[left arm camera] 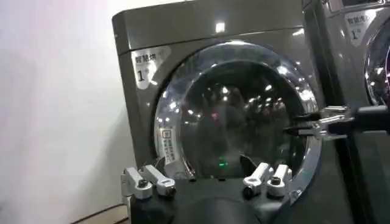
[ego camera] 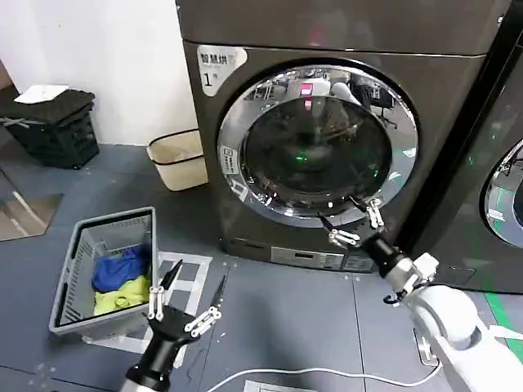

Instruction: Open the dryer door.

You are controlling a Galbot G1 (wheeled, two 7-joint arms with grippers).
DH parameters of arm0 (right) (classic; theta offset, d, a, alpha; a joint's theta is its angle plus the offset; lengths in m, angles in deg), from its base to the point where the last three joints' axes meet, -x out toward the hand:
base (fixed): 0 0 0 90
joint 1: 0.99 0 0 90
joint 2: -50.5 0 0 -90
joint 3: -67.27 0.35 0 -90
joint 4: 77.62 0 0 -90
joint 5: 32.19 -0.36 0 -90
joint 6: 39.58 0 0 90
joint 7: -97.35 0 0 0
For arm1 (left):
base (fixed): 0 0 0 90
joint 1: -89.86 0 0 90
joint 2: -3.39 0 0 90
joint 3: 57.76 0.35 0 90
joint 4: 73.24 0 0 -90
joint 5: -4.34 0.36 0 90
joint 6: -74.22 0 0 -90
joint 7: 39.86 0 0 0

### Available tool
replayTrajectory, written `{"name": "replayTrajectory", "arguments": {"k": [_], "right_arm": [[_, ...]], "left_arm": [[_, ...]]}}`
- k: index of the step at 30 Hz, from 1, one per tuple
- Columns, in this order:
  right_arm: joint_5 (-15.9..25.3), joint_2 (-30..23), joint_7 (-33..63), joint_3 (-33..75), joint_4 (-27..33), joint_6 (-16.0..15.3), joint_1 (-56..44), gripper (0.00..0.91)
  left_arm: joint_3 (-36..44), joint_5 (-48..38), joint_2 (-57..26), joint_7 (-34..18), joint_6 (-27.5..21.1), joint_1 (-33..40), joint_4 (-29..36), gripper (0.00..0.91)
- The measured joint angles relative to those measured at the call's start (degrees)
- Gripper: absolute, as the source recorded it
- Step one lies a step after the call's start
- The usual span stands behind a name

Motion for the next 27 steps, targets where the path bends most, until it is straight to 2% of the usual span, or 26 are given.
{"name": "replayTrajectory", "arguments": {"k": [27], "right_arm": [[-1.4, -2.9, -0.9, -14.6, 12.1, 0.5, 18.6, 0.907]], "left_arm": [[-0.2, 0.5, 0.3, 0.0, 0.8, -0.8, 0.7, 0.907]]}}
